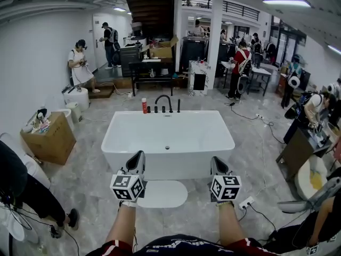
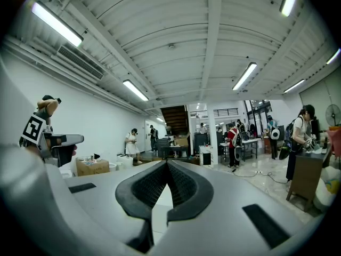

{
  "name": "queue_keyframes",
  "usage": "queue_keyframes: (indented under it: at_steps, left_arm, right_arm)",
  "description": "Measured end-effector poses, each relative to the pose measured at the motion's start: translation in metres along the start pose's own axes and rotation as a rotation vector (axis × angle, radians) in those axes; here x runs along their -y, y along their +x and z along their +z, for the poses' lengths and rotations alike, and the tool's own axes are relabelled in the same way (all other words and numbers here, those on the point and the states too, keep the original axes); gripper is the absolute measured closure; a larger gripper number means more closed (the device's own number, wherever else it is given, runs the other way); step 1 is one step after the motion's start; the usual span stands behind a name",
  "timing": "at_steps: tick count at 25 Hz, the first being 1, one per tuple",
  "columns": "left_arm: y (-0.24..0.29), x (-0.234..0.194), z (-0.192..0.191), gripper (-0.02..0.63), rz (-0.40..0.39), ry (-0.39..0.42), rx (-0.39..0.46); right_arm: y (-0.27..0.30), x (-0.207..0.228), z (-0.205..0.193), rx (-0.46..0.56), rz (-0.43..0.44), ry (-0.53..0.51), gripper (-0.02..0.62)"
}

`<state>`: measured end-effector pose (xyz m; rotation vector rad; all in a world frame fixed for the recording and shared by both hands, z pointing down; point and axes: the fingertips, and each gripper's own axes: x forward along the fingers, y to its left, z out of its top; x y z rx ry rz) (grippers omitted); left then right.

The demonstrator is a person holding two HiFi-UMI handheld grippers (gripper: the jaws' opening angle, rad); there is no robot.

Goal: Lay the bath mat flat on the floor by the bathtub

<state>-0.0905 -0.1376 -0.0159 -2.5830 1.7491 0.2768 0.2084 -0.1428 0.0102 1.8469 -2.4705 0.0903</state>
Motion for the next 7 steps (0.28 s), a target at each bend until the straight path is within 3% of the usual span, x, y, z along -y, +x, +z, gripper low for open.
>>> queue_keyframes:
  at_steps: [7]
  left_arm:
    - [-0.0025, 0.0000, 0.0056, 0.589, -0.003, -0.004, 0.000]
  right_arm:
    - [-0.0044, -0.0032, 0.0052, 0.001, -0.005, -0.004, 0.571]
